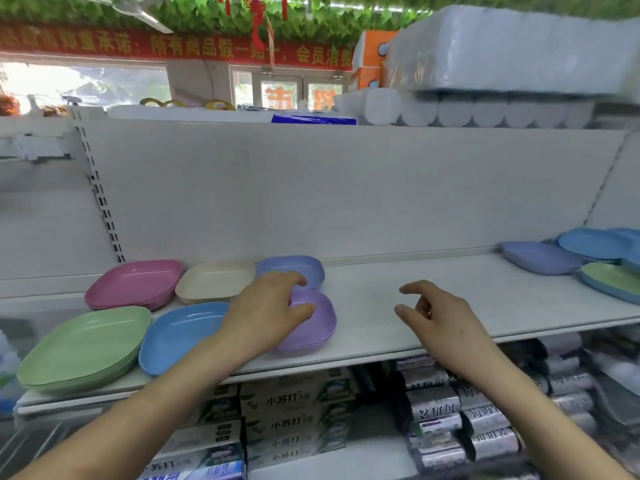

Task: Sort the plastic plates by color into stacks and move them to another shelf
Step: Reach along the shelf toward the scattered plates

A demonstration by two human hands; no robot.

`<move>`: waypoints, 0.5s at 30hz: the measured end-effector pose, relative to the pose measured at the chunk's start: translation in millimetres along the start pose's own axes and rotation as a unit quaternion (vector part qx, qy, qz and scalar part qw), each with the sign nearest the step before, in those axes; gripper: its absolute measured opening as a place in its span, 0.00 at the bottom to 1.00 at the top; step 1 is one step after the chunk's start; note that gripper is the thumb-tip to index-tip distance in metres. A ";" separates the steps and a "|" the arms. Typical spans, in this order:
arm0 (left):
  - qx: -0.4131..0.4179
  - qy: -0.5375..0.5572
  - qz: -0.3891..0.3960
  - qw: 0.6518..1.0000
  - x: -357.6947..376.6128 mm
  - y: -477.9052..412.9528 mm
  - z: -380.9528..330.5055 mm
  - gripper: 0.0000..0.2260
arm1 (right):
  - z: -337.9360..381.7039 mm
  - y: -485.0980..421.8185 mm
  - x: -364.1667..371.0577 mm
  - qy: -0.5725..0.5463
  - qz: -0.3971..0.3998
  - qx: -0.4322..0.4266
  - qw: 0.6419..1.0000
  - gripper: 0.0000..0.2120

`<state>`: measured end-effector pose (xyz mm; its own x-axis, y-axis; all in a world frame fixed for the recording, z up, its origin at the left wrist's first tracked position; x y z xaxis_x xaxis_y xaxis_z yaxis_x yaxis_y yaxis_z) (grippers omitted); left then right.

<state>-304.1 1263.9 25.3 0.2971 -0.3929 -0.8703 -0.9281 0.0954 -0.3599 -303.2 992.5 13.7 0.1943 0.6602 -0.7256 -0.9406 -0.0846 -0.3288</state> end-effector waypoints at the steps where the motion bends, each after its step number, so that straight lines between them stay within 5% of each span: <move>1: 0.012 0.016 -0.001 1.000 5.1 -4.6 -9.9 0.18 | -6.1 1.8 -6.6 0.002 -0.006 0.006 1.000 0.13; 15: 0.160 0.121 0.064 0.977 126.0 -69.4 -225.1 0.11 | -168.7 52.0 -174.2 0.081 -0.105 0.120 0.984 0.09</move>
<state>-252.8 1001.9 16.3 0.0842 -0.5604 -0.8240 -0.8249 0.4247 -0.3731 -339.0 747.2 21.0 0.4147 0.5151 -0.7502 -0.9099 0.2319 -0.3438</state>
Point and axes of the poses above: each hand's wrist, its own y-axis away from the middle knuckle, its own x-axis out of the palm, z = x × y, the point moved 9 cm from there along -y, towards the middle knuckle, and after that the axes turned 2 degrees about x, right-handed, at the moved point
